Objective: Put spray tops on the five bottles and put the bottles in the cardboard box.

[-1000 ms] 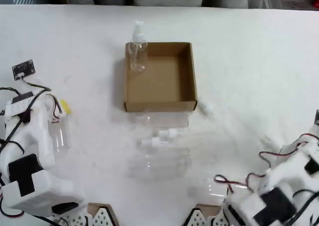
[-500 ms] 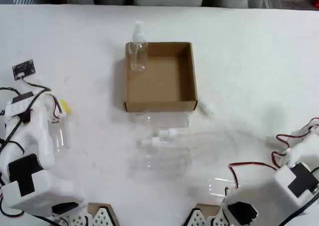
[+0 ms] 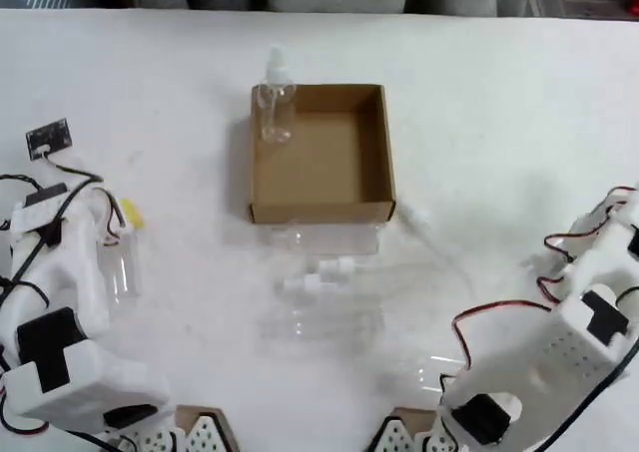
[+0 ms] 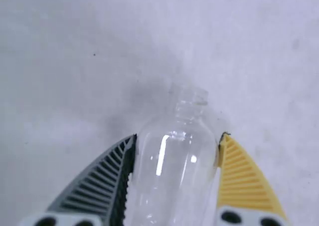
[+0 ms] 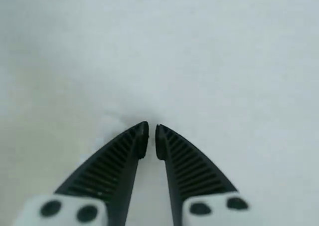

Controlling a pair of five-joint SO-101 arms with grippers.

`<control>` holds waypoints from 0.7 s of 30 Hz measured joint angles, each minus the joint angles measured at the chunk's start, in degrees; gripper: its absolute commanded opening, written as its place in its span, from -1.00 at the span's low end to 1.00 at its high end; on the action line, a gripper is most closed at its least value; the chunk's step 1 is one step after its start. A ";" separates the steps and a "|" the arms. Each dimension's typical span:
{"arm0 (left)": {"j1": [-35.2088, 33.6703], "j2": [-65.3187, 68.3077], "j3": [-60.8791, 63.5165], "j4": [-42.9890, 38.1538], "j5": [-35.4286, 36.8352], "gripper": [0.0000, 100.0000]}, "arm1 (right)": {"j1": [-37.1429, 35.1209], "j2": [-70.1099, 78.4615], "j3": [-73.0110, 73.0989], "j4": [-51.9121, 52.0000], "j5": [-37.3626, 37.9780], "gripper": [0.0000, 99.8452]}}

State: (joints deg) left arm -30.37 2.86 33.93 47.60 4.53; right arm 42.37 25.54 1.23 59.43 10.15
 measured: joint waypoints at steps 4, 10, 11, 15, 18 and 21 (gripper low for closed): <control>0.00 0.00 0.00 0.00 0.00 -0.66 | -0.62 2.73 -4.48 2.11 -1.49 -0.97; 0.35 0.00 0.00 0.00 -2.02 -0.66 | -4.13 4.40 -9.85 5.36 -3.78 -0.97; 0.44 0.00 0.00 0.00 -1.93 -0.66 | -5.01 4.40 -10.20 5.89 -3.96 -0.97; 0.44 0.00 0.00 0.00 -2.02 -0.66 | -8.70 4.40 -10.64 8.00 -3.96 -0.97; 0.44 0.00 0.00 0.00 -2.20 -0.66 | -11.16 4.40 -10.64 9.41 -3.96 -0.97; 0.44 0.00 0.00 0.00 -2.37 -0.66 | -13.36 4.40 -10.64 9.93 -3.96 -0.97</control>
State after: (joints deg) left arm -29.93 2.86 33.93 47.60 2.15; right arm 29.01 29.93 -9.41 69.36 6.20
